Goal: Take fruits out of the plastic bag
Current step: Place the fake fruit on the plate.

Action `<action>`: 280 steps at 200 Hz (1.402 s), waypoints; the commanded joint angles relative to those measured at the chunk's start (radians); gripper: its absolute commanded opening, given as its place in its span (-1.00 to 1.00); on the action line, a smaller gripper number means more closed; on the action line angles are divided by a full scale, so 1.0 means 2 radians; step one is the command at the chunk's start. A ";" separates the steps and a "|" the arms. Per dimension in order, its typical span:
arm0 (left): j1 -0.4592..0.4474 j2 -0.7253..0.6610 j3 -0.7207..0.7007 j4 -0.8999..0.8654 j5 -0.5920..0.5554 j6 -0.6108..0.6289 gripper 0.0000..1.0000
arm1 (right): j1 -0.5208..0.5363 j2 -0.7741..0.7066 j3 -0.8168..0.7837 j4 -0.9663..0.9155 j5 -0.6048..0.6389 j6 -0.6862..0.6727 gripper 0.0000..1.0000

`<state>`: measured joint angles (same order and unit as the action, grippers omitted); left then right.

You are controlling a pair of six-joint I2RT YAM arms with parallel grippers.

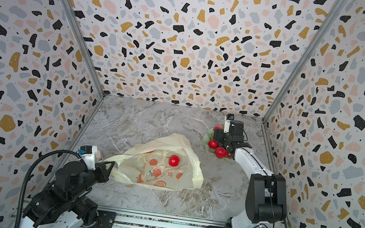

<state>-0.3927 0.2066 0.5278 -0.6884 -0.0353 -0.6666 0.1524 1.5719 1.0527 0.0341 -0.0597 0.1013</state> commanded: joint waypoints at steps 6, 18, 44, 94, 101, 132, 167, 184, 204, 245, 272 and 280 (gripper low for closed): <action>0.003 -0.002 -0.005 0.006 0.001 0.007 -0.82 | -0.017 -0.007 -0.010 -0.026 0.014 0.018 0.71; 0.003 -0.004 -0.005 0.006 0.000 0.007 -0.82 | -0.023 -0.004 -0.018 -0.029 0.012 0.019 0.71; 0.003 -0.002 -0.005 0.007 0.002 0.007 -0.82 | -0.025 0.007 -0.022 -0.046 0.023 0.016 0.72; 0.003 -0.005 -0.005 0.006 0.001 0.007 -0.82 | -0.027 0.016 -0.022 -0.045 -0.022 0.020 0.72; 0.003 -0.005 -0.005 0.006 0.002 0.007 -0.82 | -0.027 0.016 -0.022 -0.044 -0.029 0.022 0.72; 0.003 -0.005 -0.005 0.006 0.002 0.007 -0.82 | -0.026 0.012 -0.020 -0.045 -0.057 0.031 0.72; 0.003 -0.005 -0.005 0.007 0.001 0.007 -0.82 | -0.026 -0.002 -0.024 -0.040 -0.073 0.037 0.73; 0.003 -0.005 -0.006 0.007 0.002 0.007 -0.82 | -0.026 -0.006 -0.021 -0.043 -0.077 0.039 0.73; 0.003 -0.005 -0.006 0.007 0.002 0.007 -0.82 | -0.026 -0.018 -0.016 -0.044 -0.088 0.045 0.73; 0.003 -0.005 -0.005 0.007 0.002 0.007 -0.82 | -0.023 -0.054 0.000 -0.054 -0.092 0.049 0.72; 0.003 -0.004 -0.005 0.007 0.000 0.006 -0.82 | -0.015 -0.099 0.009 -0.063 -0.109 0.046 0.63; 0.003 -0.003 -0.006 0.006 -0.001 0.005 -0.82 | -0.010 -0.117 0.010 -0.061 -0.122 0.044 0.60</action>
<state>-0.3927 0.2066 0.5278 -0.6880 -0.0353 -0.6666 0.1089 1.4464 1.0191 -0.0654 -0.2432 0.1902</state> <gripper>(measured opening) 0.090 0.820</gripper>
